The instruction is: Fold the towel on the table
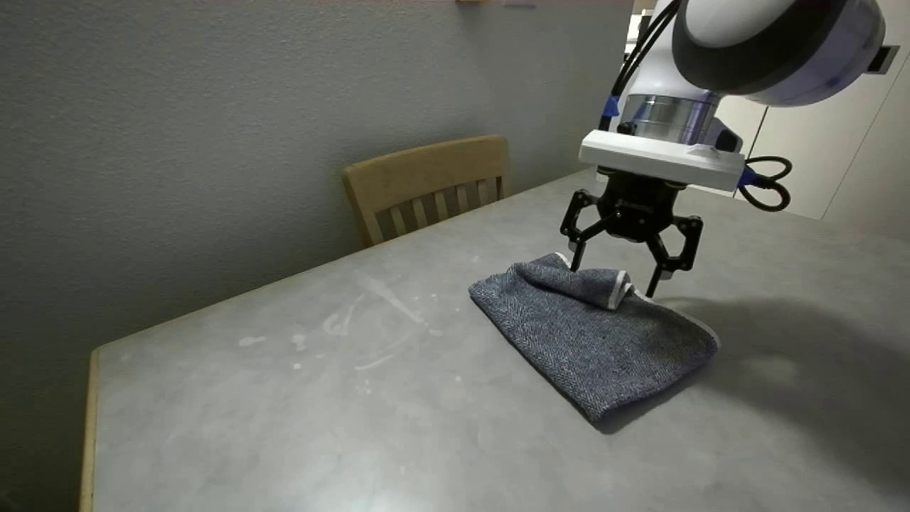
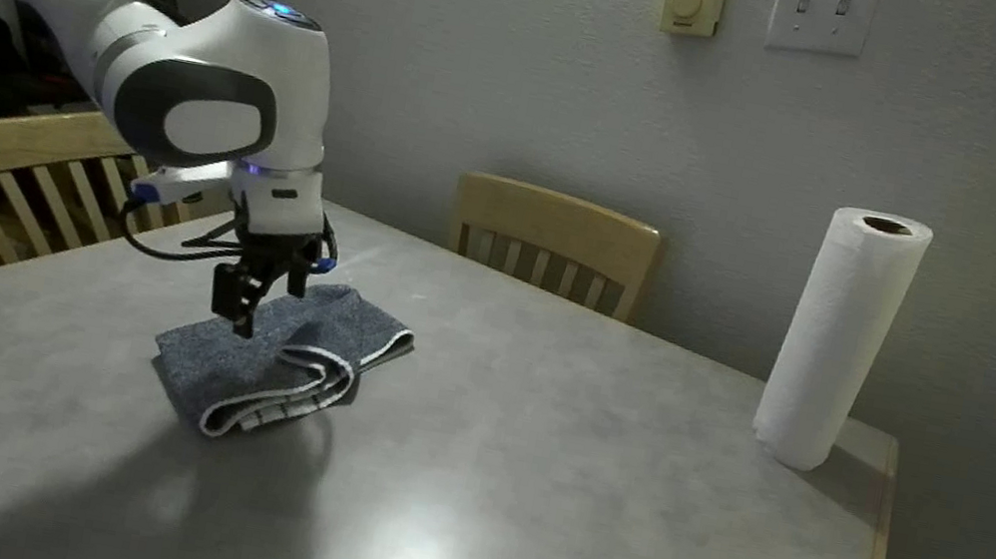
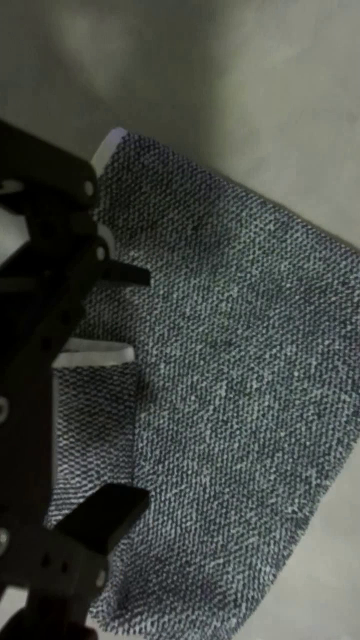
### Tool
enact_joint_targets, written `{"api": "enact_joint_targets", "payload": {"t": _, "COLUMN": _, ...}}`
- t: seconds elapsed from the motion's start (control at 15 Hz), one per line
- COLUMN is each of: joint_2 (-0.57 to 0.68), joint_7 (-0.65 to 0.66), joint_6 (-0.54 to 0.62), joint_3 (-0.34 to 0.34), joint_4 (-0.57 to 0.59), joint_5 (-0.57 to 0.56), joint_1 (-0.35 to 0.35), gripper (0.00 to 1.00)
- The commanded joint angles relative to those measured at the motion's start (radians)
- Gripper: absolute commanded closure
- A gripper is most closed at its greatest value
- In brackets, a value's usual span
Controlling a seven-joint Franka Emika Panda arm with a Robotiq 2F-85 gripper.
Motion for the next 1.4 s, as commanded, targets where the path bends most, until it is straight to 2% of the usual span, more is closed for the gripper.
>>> {"api": "enact_joint_targets", "payload": {"t": 0.0, "joint_2": -0.030, "joint_7": -0.026, "joint_6": -0.022, "joint_3": -0.167, "joint_4": -0.009, "joint_5": 0.023, "joint_1": 0.155, "gripper": 0.00}}
{"api": "enact_joint_targets", "payload": {"t": 0.2, "joint_2": -0.004, "joint_7": -0.103, "joint_6": 0.058, "joint_3": -0.205, "joint_4": -0.012, "joint_5": 0.046, "joint_1": 0.203, "gripper": 0.00}}
{"api": "enact_joint_targets", "payload": {"t": 0.27, "joint_2": -0.012, "joint_7": -0.058, "joint_6": 0.006, "joint_3": -0.232, "joint_4": 0.002, "joint_5": 0.042, "joint_1": 0.228, "gripper": 0.00}}
{"api": "enact_joint_targets", "payload": {"t": 0.87, "joint_2": 0.045, "joint_7": -0.070, "joint_6": 0.013, "joint_3": -0.271, "joint_4": 0.035, "joint_5": 0.040, "joint_1": 0.295, "gripper": 0.00}}
{"api": "enact_joint_targets", "payload": {"t": 1.07, "joint_2": 0.059, "joint_7": -0.041, "joint_6": 0.032, "joint_3": -0.302, "joint_4": 0.034, "joint_5": 0.005, "joint_1": 0.339, "gripper": 0.00}}
{"api": "enact_joint_targets", "payload": {"t": 1.33, "joint_2": 0.084, "joint_7": 0.061, "joint_6": 0.055, "joint_3": -0.392, "joint_4": 0.033, "joint_5": -0.115, "joint_1": 0.436, "gripper": 0.00}}
